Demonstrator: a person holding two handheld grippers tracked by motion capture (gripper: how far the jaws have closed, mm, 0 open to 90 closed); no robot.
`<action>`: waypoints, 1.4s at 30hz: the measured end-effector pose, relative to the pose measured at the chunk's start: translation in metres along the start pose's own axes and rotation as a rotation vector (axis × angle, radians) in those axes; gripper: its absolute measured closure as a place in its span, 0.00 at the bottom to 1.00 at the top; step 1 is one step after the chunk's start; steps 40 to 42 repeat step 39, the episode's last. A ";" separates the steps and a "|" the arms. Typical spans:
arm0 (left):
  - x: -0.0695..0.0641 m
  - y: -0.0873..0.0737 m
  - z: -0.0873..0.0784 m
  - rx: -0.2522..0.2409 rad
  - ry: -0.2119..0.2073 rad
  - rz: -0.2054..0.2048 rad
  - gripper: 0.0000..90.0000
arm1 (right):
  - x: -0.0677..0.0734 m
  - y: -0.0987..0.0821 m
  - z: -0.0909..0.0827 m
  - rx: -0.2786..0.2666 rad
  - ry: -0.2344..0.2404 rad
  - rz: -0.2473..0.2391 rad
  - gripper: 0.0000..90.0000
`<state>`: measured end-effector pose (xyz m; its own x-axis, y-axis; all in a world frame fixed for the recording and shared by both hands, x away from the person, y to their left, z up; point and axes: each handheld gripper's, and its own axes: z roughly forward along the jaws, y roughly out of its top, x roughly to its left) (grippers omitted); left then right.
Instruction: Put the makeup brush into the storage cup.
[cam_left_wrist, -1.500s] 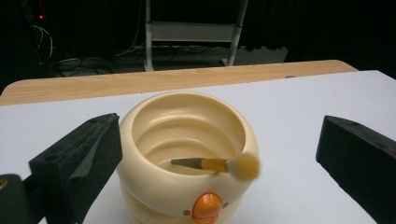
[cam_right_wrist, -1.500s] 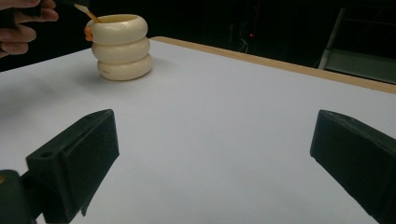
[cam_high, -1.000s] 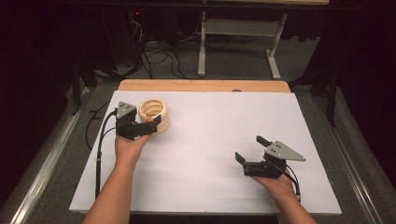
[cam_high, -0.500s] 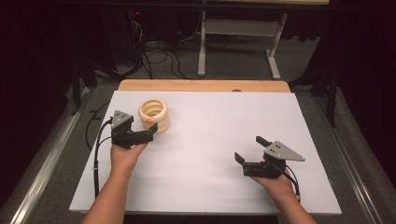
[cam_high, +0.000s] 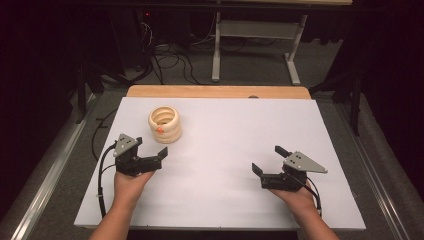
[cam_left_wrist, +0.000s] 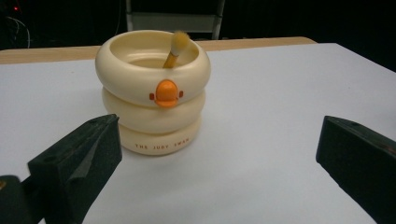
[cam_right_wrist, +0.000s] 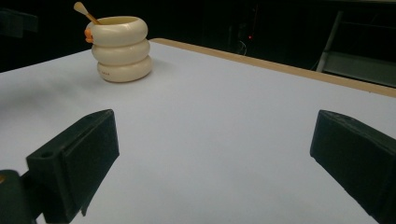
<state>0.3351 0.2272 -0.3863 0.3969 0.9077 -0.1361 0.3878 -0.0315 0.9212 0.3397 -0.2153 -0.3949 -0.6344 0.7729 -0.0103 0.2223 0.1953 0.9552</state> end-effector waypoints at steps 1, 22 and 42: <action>-0.002 -0.002 -0.002 -0.001 -0.002 0.003 0.02 | 0.000 0.000 0.000 0.000 0.001 0.004 0.03; -0.025 -0.023 -0.038 -0.014 -0.096 0.055 0.00 | -0.001 -0.001 -0.007 -0.001 -0.036 0.018 0.03; -0.027 -0.027 -0.031 0.017 -0.101 0.068 0.00 | -0.004 -0.002 -0.010 -0.006 -0.045 0.013 0.02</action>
